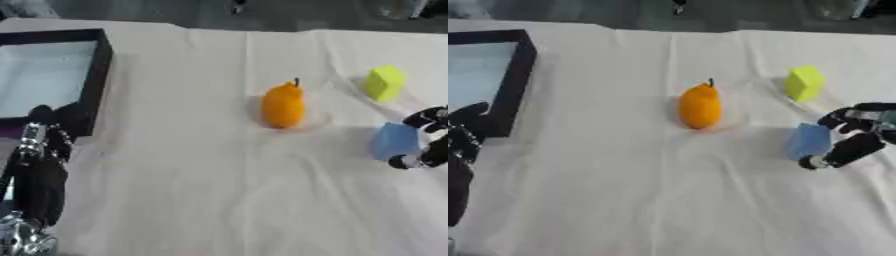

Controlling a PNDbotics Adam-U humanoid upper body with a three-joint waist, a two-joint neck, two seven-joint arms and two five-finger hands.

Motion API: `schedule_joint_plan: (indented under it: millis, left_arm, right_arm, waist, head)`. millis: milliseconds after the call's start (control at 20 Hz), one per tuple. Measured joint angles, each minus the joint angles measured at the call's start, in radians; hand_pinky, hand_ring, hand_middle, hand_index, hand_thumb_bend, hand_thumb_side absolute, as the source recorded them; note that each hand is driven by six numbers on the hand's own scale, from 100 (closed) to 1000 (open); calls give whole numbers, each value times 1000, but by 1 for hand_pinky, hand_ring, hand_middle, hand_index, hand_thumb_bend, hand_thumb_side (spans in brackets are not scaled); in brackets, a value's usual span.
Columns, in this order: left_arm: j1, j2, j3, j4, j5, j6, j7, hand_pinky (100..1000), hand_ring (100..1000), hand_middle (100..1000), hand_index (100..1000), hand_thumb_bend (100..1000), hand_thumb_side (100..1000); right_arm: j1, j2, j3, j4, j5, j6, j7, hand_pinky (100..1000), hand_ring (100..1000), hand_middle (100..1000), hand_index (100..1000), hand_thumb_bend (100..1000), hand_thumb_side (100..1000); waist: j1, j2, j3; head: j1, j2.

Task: Pick up the objects with one hand, pass them to the other hand, and then place them into the box on the other side of the table.

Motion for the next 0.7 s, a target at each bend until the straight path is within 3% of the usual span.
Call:
schedule_joint_plan:
  millis: [700]
  left_arm:
    - [-3,0,0,0,0,0,0,1000,822,818,777,159,888]
  right_arm:
    - [-21,19,7,39,6,5,-5,939,989,940,949,484,295]
  waist:
    - [0,2,6]
  head:
    - [1,-6]
